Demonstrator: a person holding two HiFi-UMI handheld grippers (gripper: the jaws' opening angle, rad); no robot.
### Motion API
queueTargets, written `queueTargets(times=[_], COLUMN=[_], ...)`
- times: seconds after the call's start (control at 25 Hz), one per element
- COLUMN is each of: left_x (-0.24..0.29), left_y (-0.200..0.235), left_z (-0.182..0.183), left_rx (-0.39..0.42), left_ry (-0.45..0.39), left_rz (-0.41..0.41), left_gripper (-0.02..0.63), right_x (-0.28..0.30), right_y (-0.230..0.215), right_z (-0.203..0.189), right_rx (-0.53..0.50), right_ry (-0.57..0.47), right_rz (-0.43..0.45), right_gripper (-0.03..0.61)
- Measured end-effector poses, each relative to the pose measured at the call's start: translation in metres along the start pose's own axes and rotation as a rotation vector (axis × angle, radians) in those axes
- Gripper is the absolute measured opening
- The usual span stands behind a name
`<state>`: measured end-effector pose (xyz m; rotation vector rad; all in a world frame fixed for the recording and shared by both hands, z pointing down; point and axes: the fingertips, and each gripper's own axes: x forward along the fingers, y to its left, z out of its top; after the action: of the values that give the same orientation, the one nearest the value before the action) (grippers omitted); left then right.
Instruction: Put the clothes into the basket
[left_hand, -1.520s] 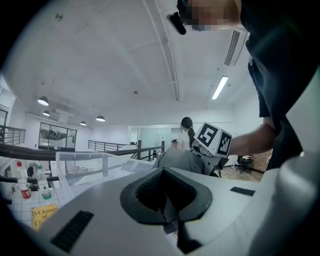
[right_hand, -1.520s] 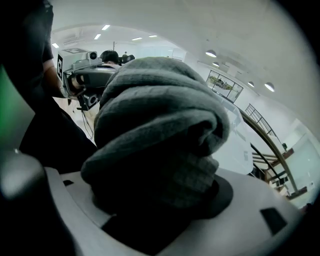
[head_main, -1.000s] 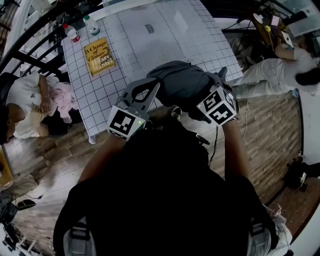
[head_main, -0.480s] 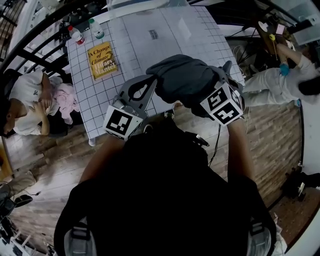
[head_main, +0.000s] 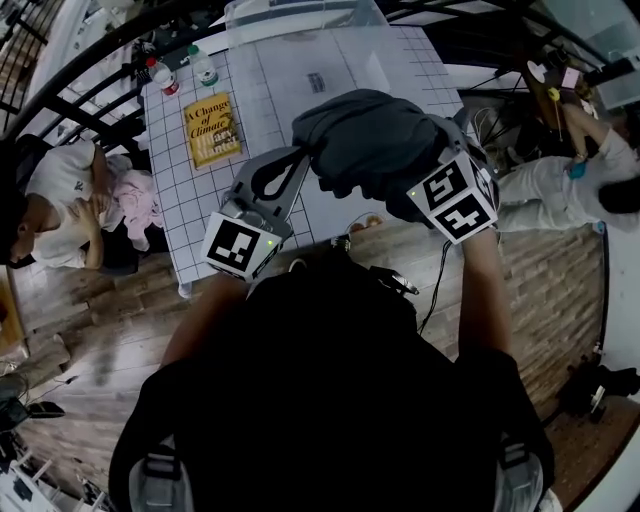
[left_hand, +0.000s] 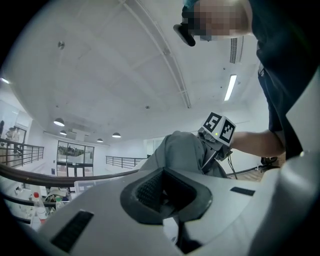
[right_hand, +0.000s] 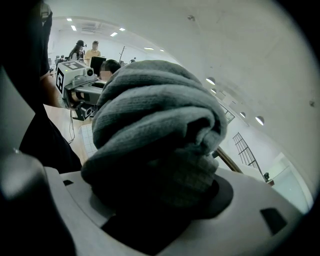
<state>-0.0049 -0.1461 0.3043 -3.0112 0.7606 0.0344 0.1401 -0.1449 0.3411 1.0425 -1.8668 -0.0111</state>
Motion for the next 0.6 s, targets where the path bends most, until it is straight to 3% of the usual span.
queueTargets(times=[0.6], left_x=[0.019], left_y=[0.043], left_z=[-0.003], left_rx=[0.0], left_ry=[0.014], left_rz=[0.133], left_gripper=[0.003], right_x=[0.045], right_y=[-0.047], right_z=[0.043], right_rx=[-0.071], right_ry=[-0.088], right_rz=[0.044], right_gripper=[0.351])
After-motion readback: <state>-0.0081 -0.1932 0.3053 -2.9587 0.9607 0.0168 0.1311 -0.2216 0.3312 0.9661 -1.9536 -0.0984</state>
